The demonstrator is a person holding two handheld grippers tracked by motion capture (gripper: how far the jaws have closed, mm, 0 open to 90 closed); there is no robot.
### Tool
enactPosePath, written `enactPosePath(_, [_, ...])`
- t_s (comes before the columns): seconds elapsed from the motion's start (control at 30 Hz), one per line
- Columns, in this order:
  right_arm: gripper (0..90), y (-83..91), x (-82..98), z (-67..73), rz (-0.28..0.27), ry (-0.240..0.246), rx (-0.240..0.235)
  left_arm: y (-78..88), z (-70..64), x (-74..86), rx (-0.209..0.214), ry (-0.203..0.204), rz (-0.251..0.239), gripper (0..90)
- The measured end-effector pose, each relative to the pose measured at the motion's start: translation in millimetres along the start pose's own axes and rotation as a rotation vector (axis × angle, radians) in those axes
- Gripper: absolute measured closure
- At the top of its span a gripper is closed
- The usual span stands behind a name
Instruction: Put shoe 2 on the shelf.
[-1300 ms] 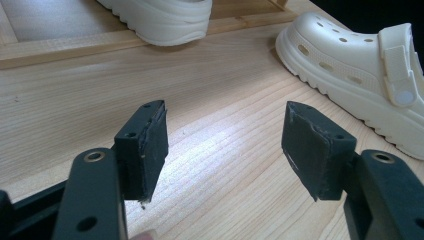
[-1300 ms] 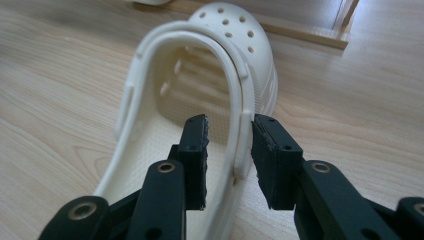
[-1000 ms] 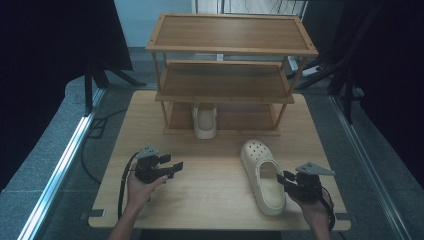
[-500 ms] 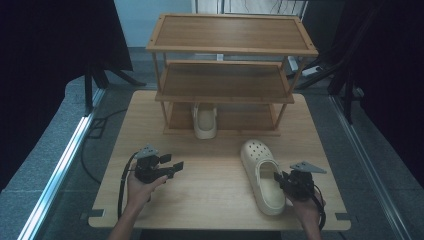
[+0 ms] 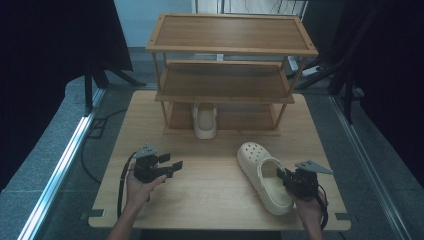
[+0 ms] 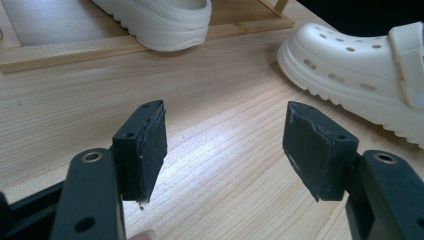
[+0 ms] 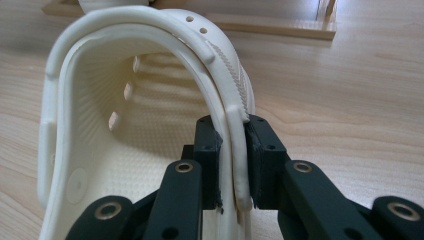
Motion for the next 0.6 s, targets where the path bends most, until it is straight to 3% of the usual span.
enactPosePath(0.37, [77.6,0.1,-13.1,0.9,-0.045,-0.006,-0.006,2.1,2.2,-1.2,-0.005,0.005,-0.004,34.5])
enactPosePath(0.6, [77.6,-10.4,-25.6,5.4,-0.062,0.001,-0.009,4.4,1.1,-2.9,-0.001,0.005,-0.012,34.5])
Point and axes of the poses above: each handheld gripper's, and its own axes: y roughly backward along the jaws, x roughly out of its underside, z roughly to its left, the point moved 1 cm from there along -y, roughly forward along the jaws, and after that the axes turned 15 degrees about -z, right-handed, at the moved point
